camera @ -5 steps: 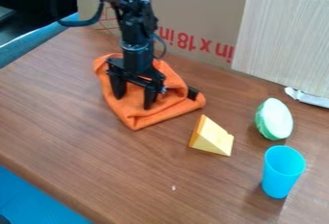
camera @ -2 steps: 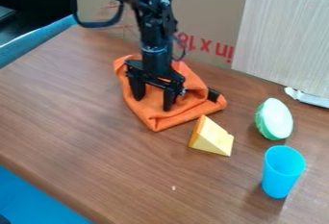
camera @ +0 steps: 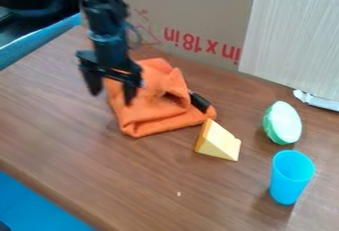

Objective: Move the cloth from left to top of the table

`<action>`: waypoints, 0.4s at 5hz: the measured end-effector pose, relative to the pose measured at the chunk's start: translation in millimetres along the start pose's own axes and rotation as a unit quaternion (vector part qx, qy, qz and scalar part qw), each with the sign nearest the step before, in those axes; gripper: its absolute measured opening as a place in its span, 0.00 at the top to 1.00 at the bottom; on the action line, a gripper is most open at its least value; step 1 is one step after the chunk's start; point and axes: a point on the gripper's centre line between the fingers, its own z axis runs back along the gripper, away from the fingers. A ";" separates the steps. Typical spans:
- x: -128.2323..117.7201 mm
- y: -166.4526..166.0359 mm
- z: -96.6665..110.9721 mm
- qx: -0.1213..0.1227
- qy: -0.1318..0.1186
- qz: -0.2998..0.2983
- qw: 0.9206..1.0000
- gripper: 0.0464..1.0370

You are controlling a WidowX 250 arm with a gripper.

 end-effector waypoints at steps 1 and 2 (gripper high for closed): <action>-16.0 28.1 9.9 -0.002 -0.004 0.022 1.000 0.04; -38.0 56.7 25.6 0.002 -0.005 0.042 0.999 0.04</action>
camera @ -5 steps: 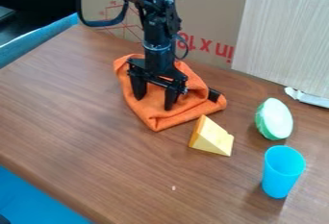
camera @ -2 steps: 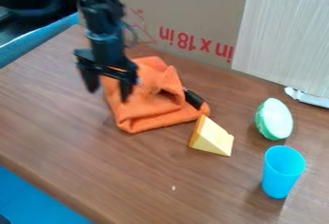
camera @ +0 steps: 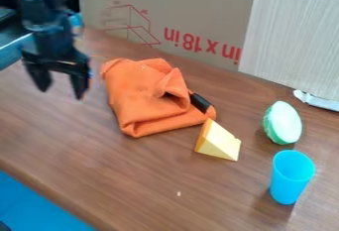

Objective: Move the cloth from left to top of the table

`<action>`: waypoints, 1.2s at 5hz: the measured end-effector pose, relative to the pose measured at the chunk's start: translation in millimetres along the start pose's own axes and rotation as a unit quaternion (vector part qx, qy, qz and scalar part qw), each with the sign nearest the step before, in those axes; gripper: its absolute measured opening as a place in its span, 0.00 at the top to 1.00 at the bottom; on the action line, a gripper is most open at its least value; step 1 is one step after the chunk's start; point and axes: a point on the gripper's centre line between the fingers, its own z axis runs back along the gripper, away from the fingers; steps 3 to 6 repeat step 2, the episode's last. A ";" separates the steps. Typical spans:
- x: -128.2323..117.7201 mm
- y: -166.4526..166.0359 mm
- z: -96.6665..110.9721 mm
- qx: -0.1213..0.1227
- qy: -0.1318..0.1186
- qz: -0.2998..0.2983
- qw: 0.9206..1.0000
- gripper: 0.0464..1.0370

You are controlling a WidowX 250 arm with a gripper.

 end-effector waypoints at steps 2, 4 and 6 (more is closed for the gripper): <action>-40.0 20.9 62.7 -0.037 0.011 0.009 0.999 0.04; -40.0 20.9 62.7 -0.037 0.011 0.009 0.999 0.04; -40.0 20.9 62.7 -0.037 0.011 0.009 0.999 0.04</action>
